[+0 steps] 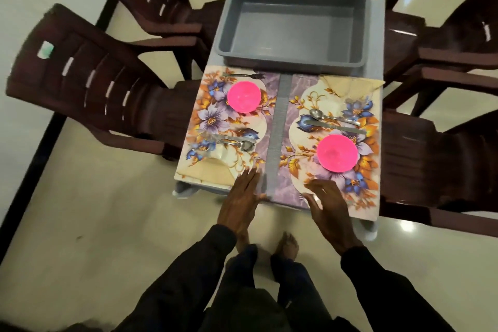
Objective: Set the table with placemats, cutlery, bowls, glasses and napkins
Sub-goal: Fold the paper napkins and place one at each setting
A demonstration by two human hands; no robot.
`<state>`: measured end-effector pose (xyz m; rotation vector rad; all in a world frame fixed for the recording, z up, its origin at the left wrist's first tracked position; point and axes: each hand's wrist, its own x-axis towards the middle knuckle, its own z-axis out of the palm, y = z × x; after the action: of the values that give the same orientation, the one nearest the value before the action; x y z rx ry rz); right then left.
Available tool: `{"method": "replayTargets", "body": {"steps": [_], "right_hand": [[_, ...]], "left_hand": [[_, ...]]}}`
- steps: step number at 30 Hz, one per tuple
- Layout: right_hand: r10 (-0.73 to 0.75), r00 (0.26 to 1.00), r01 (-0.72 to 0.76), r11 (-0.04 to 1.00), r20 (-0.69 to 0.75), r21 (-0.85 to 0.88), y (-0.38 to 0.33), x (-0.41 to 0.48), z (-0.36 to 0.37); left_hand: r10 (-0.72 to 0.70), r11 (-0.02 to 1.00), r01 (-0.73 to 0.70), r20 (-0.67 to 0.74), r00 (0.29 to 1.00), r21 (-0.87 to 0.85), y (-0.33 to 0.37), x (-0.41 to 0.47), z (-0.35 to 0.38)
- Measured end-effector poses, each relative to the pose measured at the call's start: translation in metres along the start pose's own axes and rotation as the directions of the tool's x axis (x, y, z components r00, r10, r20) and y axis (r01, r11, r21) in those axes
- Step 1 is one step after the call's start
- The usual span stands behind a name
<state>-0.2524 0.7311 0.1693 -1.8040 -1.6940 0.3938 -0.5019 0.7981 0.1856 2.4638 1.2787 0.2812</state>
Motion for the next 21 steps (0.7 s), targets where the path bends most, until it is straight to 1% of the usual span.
{"method": "replayTargets", "body": {"steps": [1, 2, 3, 5, 6, 9, 10, 11, 13, 15, 17, 21], "right_hand": [[-0.020, 0.999, 0.019, 1.000, 0.032, 0.012, -0.014, 0.008, 0.010], [-0.038, 0.997, 0.037, 0.999, 0.066, 0.021, -0.028, 0.015, 0.021], [-0.059, 0.994, 0.057, 0.998, 0.097, 0.022, -0.044, 0.022, 0.034], [-0.109, 0.978, 0.112, 0.994, 0.178, -0.011, -0.073, 0.032, 0.060], [-0.147, 0.965, 0.159, 0.987, 0.218, -0.038, -0.084, 0.035, 0.076], [-0.277, 0.909, 0.314, 0.947, 0.313, -0.074, -0.116, 0.035, 0.126], [-0.303, 0.895, 0.344, 0.936, 0.327, -0.075, -0.123, 0.035, 0.141], [-0.312, 0.888, 0.355, 0.932, 0.338, -0.072, -0.130, 0.034, 0.156], [-0.300, 0.890, 0.348, 0.934, 0.344, -0.085, -0.140, 0.032, 0.175], [-0.286, 0.899, 0.332, 0.939, 0.331, -0.090, -0.142, 0.030, 0.184], [-0.265, 0.909, 0.316, 0.942, 0.321, -0.117, -0.142, 0.025, 0.191], [-0.209, 0.923, 0.265, 0.954, 0.322, -0.142, -0.137, 0.014, 0.193]], "left_hand": [[-0.056, 0.998, 0.055, -0.050, 0.997, -0.009, -0.009, -0.011, -0.010], [-0.105, 0.994, 0.104, -0.060, 0.993, -0.025, -0.019, -0.021, -0.019], [-0.135, 0.990, 0.133, -0.053, 0.989, -0.035, -0.032, -0.030, -0.027], [-0.142, 0.990, 0.142, -0.016, 0.990, -0.011, -0.058, -0.043, -0.038], [-0.152, 0.988, 0.152, -0.005, 0.988, 0.013, -0.073, -0.047, -0.041], [-0.246, 0.966, 0.246, -0.003, 0.969, 0.077, -0.121, -0.055, -0.038], [-0.256, 0.963, 0.253, 0.026, 0.966, 0.089, -0.138, -0.056, -0.034], [-0.242, 0.966, 0.235, 0.061, 0.968, 0.104, -0.157, -0.059, -0.028], [-0.175, 0.978, 0.154, 0.155, 0.972, 0.141, -0.184, -0.062, -0.019], [-0.123, 0.985, 0.089, 0.235, 0.964, 0.149, -0.192, -0.063, -0.017], [-0.097, 0.989, 0.064, 0.256, 0.962, 0.135, -0.195, -0.066, -0.017], [-0.034, 0.994, 0.008, 0.242, 0.970, 0.108, -0.195, -0.076, -0.016]]}}
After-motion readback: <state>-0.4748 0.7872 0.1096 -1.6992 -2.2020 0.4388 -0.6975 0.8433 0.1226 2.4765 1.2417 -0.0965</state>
